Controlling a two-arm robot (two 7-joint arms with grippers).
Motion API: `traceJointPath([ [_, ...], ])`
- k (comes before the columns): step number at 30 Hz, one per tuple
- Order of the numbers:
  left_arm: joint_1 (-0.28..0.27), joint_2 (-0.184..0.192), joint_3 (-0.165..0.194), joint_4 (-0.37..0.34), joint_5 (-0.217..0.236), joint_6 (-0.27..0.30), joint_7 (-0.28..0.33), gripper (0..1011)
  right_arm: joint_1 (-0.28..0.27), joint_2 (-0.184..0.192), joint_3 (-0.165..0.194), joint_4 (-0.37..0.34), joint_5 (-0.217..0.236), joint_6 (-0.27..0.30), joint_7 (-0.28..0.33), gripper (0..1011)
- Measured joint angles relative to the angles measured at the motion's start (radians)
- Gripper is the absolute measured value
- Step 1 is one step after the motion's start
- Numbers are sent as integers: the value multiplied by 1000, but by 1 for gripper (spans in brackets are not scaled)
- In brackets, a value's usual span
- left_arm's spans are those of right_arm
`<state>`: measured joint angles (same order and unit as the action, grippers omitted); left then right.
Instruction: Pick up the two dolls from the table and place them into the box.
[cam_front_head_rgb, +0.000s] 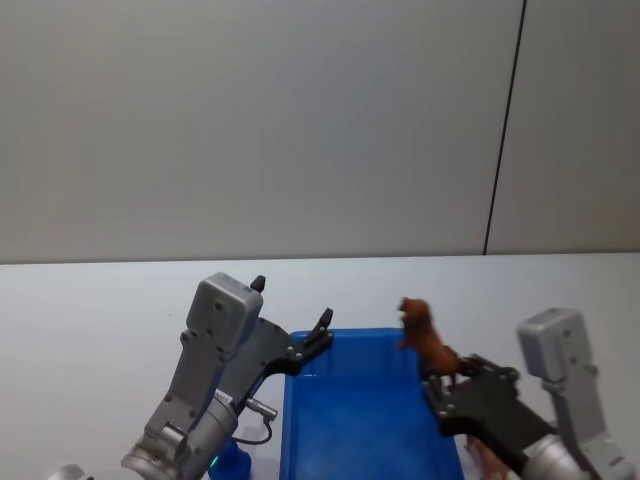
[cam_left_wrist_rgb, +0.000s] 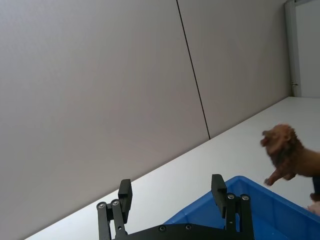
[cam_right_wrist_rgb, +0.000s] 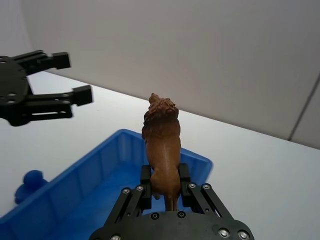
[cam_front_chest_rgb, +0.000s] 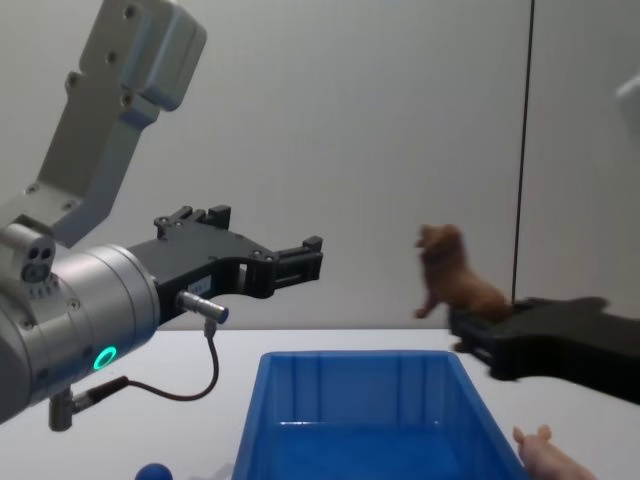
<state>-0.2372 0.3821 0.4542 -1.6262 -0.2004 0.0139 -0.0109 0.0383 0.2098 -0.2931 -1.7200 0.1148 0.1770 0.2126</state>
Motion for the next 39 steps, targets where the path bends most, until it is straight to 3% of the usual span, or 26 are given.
traceJointPath([
  [5, 0, 0, 0, 0, 0, 0, 0, 1001, 30, -23, -15, 37, -11, -2, 47, 389],
  [12, 0, 0, 0, 0, 0, 0, 0, 1001, 64, -48, -28, 83, -23, -3, 84, 642],
  [25, 0, 0, 0, 0, 0, 0, 0, 1001, 63, -48, -28, 87, -27, 1, 59, 1001],
  [39, 0, 0, 0, 0, 0, 0, 0, 1001, 9, -13, -7, 16, -13, 32, -42, 1001],
])
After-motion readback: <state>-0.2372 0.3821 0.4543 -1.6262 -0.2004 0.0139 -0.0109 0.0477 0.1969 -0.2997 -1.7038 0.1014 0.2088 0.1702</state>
